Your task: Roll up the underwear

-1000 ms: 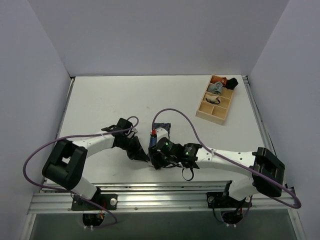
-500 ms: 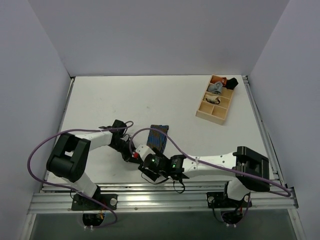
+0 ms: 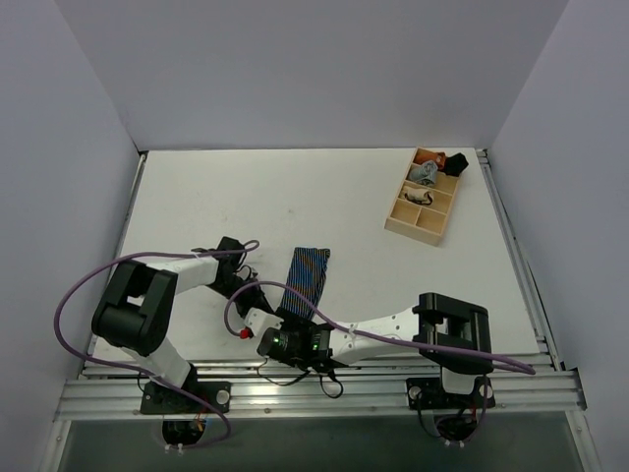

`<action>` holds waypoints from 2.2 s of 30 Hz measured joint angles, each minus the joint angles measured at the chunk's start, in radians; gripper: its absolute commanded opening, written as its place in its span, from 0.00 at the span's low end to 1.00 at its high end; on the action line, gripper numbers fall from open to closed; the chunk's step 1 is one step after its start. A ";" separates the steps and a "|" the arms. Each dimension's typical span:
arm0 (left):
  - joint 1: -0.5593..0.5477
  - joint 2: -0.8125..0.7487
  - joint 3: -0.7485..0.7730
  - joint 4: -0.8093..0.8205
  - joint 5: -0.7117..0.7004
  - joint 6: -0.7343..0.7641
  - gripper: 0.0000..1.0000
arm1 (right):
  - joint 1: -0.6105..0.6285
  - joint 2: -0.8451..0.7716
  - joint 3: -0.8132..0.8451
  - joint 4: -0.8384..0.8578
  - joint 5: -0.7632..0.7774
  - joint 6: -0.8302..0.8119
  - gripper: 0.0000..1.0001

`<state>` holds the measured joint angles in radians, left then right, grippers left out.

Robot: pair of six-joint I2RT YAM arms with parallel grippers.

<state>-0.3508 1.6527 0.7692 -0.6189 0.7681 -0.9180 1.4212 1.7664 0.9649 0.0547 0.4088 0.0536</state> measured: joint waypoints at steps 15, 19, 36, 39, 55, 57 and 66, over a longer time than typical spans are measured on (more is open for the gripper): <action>0.066 0.006 0.009 -0.093 0.006 0.070 0.39 | -0.002 0.015 0.004 0.040 0.031 -0.066 0.00; 0.132 -0.012 0.108 -0.174 -0.057 0.111 0.52 | -0.039 0.016 0.055 -0.021 -0.120 -0.065 0.00; 0.242 -0.149 -0.006 -0.143 -0.212 0.153 0.54 | -0.467 0.159 0.212 -0.061 -0.903 0.085 0.00; 0.241 -0.198 -0.028 -0.071 -0.184 0.141 0.54 | -0.515 0.179 0.196 -0.019 -1.011 0.130 0.00; 0.186 -0.219 -0.148 0.216 -0.102 0.080 0.51 | -0.653 0.309 0.200 0.098 -1.365 0.276 0.00; 0.180 -0.220 -0.157 0.240 -0.102 0.072 0.51 | -0.664 0.320 0.200 0.108 -1.389 0.288 0.00; 0.130 -0.202 -0.182 0.374 -0.108 0.027 0.50 | -0.695 0.369 0.212 0.133 -1.479 0.331 0.00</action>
<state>-0.2211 1.4509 0.5877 -0.2447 0.6605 -0.8909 0.7258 2.1357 1.1767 0.1879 -1.0702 0.3847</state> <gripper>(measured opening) 0.509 0.084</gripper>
